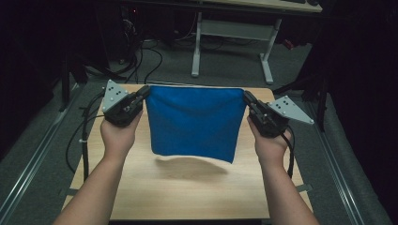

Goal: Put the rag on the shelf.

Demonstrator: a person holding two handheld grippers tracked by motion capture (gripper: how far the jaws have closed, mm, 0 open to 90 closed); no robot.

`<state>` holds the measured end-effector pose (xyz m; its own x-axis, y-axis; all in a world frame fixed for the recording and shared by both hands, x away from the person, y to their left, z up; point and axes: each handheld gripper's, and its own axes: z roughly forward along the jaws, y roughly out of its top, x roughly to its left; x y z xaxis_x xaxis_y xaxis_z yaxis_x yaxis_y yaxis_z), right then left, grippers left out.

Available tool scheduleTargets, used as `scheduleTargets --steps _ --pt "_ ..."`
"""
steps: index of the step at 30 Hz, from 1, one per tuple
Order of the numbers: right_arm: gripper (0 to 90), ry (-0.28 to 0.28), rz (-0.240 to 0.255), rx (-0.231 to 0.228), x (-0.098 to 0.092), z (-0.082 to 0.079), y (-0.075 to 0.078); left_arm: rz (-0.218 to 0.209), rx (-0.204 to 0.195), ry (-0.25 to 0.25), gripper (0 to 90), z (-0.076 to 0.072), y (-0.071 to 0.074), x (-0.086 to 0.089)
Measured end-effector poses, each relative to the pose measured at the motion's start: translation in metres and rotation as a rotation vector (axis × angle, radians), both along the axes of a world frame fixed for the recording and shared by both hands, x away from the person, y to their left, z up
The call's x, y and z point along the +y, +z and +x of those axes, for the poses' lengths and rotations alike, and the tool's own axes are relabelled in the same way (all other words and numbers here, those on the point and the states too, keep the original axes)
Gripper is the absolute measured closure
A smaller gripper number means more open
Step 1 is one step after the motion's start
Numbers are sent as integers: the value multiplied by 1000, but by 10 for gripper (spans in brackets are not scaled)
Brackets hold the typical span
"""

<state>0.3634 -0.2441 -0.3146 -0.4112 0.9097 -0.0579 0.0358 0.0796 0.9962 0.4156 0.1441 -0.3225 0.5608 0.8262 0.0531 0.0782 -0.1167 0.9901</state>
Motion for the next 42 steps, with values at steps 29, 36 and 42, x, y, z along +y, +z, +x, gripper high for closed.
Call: scheduleTargets --steps 29,36,42 --pt "888 -80 -46 23 1 102 19 56 -5 93 883 100 11 -18" --pt "889 -99 -71 74 2 126 9 82 33 111 882 119 1 -22" --pt "891 -123 -85 131 0 141 -7 91 114 109 880 134 -20 -24"
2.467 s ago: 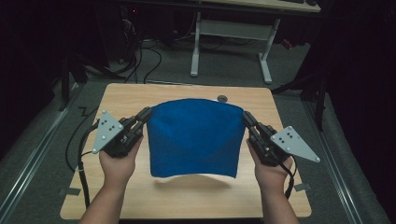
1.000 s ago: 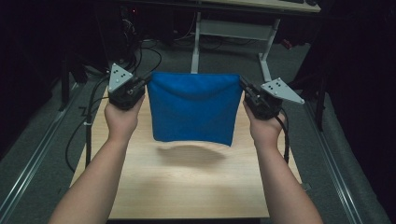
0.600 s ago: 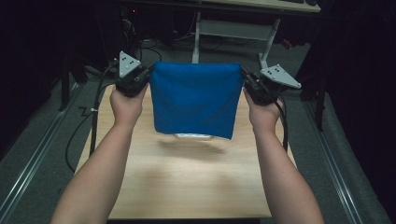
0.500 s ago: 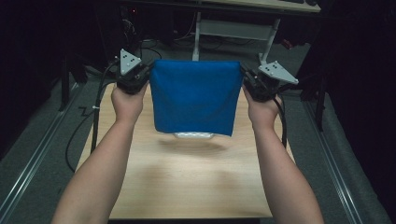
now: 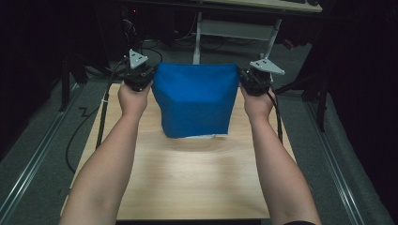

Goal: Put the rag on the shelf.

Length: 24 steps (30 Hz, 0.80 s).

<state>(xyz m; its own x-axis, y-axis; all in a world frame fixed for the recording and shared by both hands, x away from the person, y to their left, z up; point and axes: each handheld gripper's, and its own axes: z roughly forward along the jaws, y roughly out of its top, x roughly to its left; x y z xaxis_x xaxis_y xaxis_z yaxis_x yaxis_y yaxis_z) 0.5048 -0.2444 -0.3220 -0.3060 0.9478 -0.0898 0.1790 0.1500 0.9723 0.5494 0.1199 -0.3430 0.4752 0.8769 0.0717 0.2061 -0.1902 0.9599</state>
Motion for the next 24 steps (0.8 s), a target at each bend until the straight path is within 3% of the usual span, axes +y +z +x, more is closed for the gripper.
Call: scheduleTargets --steps 3,7,12,15,17,24 --pt "892 -2 -6 40 -1 6 -15 2 45 -18 880 4 -16 -3" --pt "893 5 -32 85 1 8 -36 41 86 -38 880 4 -38 -8" --pt "893 11 -37 115 1 9 -56 22 133 -44 880 3 -57 -4" --pt "893 17 -38 132 0 10 -66 24 149 -52 880 1 -66 -3" --pt "893 20 -42 149 0 10 -73 32 180 -62 880 0 -72 -3" --pt "892 42 -46 191 2 2 -99 3 196 -80 880 -12 -91 -1"
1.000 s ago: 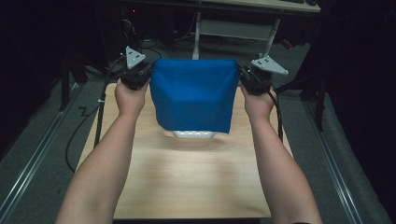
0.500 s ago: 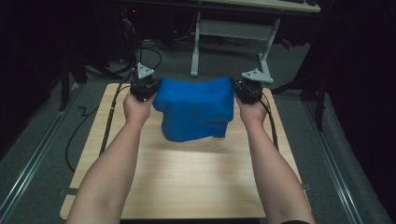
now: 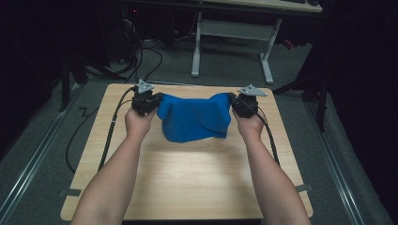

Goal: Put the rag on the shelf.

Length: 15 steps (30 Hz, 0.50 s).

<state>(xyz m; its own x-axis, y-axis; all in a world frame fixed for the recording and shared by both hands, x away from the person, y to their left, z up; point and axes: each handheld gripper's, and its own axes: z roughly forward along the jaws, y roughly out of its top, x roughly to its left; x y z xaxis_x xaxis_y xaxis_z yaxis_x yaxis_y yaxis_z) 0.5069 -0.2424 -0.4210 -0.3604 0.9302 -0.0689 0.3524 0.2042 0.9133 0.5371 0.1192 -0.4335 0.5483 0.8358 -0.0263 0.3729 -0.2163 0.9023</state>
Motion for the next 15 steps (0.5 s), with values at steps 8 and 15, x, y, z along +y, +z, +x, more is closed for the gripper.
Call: scheduleTargets --steps 8,15 --pt "892 14 13 16 1 -12 -16 -22 23 -12 880 -12 -17 2" --pt "891 35 -12 36 9 -19 -27 -69 68 -28 880 -18 -38 3"
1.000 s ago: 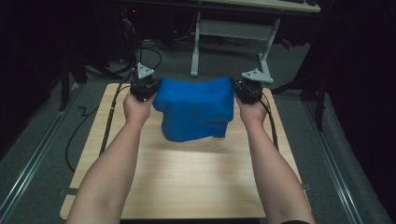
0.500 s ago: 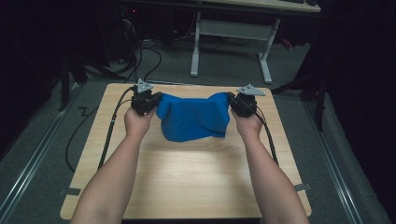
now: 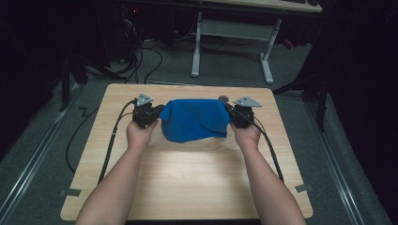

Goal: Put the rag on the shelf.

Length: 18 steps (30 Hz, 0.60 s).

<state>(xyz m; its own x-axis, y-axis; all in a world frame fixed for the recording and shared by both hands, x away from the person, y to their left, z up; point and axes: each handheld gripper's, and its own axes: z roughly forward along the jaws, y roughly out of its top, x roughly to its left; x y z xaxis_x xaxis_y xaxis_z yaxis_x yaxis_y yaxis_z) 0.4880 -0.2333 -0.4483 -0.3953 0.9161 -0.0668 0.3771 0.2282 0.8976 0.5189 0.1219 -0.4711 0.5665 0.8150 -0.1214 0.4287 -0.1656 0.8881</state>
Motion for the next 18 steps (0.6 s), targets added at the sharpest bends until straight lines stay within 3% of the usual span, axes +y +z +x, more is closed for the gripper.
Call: scheduleTargets --steps 5,13,18 --pt "891 0 -1 37 3 -2 -12 1 11 -19 880 -2 -7 -3" --pt "891 19 -1 44 9 -4 -18 -15 47 -45 880 -2 -17 -8" --pt "891 24 -2 51 12 -5 -23 0 64 -50 880 -2 -23 -11"
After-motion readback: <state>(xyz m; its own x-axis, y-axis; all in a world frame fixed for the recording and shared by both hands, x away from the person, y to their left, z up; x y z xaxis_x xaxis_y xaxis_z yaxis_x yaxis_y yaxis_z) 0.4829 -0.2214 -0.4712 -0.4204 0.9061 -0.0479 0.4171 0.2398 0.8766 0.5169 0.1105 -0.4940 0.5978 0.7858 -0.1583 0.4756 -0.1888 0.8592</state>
